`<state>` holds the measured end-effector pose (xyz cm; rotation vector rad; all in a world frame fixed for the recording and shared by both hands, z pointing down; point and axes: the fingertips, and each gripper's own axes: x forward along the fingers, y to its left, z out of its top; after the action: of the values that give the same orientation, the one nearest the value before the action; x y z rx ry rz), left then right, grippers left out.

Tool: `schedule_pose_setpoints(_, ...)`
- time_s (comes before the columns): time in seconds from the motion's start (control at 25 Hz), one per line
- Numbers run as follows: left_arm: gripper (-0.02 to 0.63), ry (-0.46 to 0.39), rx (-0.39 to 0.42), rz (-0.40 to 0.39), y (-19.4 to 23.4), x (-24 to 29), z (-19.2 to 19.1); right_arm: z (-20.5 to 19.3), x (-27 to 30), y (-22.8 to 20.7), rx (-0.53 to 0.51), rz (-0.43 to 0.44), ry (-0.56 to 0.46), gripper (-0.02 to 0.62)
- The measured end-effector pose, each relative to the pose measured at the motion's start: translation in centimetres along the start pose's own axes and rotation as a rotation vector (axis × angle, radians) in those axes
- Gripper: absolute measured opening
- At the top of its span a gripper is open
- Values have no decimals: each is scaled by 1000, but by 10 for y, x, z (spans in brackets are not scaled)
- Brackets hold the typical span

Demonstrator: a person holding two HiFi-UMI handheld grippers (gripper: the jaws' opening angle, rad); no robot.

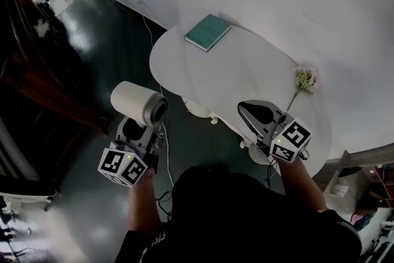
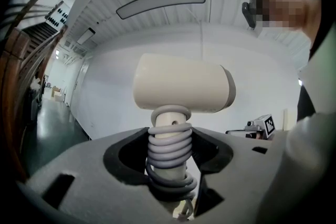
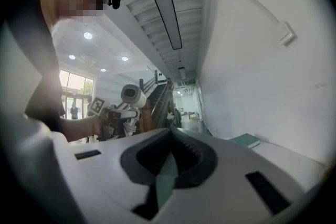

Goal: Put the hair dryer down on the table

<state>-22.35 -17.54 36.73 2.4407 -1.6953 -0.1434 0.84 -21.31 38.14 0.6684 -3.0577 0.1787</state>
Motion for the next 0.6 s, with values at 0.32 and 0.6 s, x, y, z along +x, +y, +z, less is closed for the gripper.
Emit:
schedule_pose_setpoints(0.32, 233, 23, -42, -44, 37, 49, -12, -7, 30, -39, 13, -54, 40, 6)
schedule_pose_setpoints(0.6, 234, 33, -40, -141, 94, 119, 1, 13, 86, -87, 4, -153, 28, 6)
